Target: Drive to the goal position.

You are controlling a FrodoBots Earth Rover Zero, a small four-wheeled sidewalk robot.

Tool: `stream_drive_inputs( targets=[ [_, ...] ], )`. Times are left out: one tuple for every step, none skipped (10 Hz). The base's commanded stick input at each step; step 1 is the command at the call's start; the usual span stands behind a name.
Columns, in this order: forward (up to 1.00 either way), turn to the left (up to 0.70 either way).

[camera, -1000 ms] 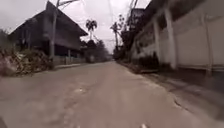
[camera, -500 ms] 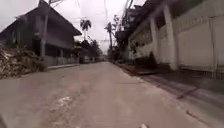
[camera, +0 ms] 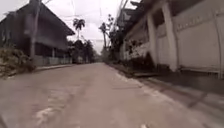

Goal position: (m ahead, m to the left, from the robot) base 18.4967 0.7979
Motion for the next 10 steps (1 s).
stream_drive_inputs(
  targets=[
    [0.85, 0.0],
    [0.85, 0.0],
    [0.85, 0.0],
    [0.85, 0.0],
    [0.87, 0.0],
    [0.91, 0.0],
    [0.94, 0.0],
    [0.97, 0.0],
    [1.0, 0.0],
    [1.0, 0.0]
  ],
)
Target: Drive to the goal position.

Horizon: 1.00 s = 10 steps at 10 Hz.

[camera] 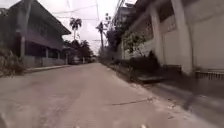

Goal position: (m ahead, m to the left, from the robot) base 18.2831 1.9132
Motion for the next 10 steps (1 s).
stream_drive_inputs(
  targets=[
    [1.0, 0.03],
    [1.0, 0.34],
    [1.0, 0.36],
    [1.0, 0.38],
    [1.0, 0.37],
    [1.0, 0.23],
    [1.0, 0.09],
    [1.0, 0.0],
    [1.0, 0.0],
    [1.0, 0.0]
  ],
)
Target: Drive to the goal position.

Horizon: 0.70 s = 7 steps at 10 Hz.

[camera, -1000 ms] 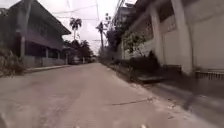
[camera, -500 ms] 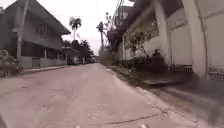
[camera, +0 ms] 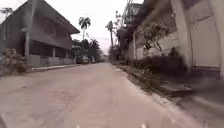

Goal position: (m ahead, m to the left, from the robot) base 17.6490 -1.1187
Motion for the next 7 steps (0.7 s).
stream_drive_inputs(
  targets=[
    [1.0, 0.0],
    [1.0, 0.0],
    [1.0, 0.0],
    [1.0, 0.0],
    [1.0, 0.0],
    [1.0, 0.0],
    [1.0, 0.0]
  ],
)
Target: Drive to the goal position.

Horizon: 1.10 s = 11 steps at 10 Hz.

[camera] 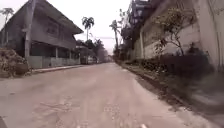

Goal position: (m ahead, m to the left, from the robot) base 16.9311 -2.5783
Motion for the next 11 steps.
stream_drive_inputs(
  targets=[
    [1.0, 0.0],
    [1.0, 0.0],
    [1.0, 0.0],
    [1.0, 0.0],
    [1.0, 0.0],
    [1.0, 0.0],
    [1.0, 0.0],
    [1.0, -0.01],
    [1.0, -0.01],
    [1.0, -0.02],
    [1.0, -0.03]
  ],
)
